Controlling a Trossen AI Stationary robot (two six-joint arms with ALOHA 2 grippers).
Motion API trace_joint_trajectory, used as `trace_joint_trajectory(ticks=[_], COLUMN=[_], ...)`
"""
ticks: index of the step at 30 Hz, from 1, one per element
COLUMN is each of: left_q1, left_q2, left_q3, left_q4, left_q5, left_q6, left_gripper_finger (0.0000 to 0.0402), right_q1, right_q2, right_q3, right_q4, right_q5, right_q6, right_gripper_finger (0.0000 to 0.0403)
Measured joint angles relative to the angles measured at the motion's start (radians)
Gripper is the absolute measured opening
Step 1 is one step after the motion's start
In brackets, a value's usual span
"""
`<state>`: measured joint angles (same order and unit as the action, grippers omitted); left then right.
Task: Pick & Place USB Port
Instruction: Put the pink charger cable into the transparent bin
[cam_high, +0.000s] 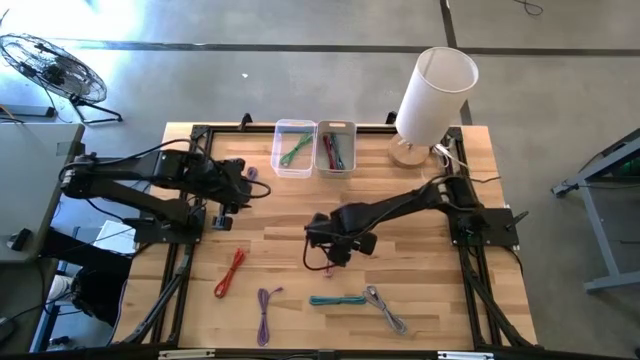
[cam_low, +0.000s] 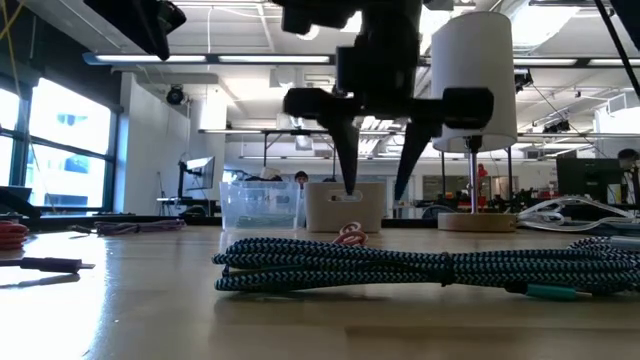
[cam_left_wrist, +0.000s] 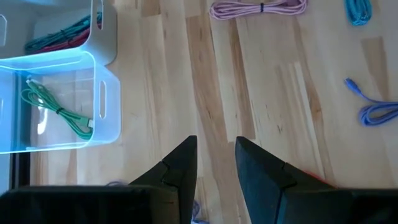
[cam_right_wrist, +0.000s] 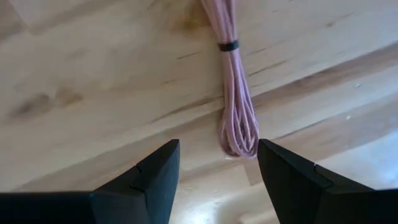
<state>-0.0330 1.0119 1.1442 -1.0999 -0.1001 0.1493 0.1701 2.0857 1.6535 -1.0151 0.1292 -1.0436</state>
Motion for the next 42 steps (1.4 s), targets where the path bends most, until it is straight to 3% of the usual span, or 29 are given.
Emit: trace_joint_trajectory(ticks=[6,17,29,35,39,42], left_q1=[0.0,0.0,0.0,0.0,0.0,0.0], left_q2=[0.015,0.029,0.041,0.04,0.04,0.04], left_q3=[0.0,0.0,0.0,0.0,0.0,0.0], left_q4=[-0.003,-0.003,0.0,0.0,0.001,0.002], left_q5=[0.0,0.001,0.014,0.014,0.014,0.014], left_q6=[0.001,0.002,0.001,-0.009,-0.023,-0.024], left_gripper_finger=[0.0106,0.0106,0.0106,0.0106,0.0106,0.0106], right_q1=[0.015,0.023,0.022,0.008,0.001,0.002], right_q2=[0.015,0.015,0.092,0.139,0.159,0.16], right_q3=[0.0,0.0,0.0,0.006,0.006,0.004], right_q4=[0.059,0.12,0.14,0.14,0.123,0.114], right_q5=[0.055,-0.078,-0.095,-0.113,-0.124,-0.112], right_q6=[-0.046,-0.06,-0.054,0.071,0.16,0.22], right_gripper_finger=[0.0208,0.0208,0.0208,0.0204,0.0146,0.0051])
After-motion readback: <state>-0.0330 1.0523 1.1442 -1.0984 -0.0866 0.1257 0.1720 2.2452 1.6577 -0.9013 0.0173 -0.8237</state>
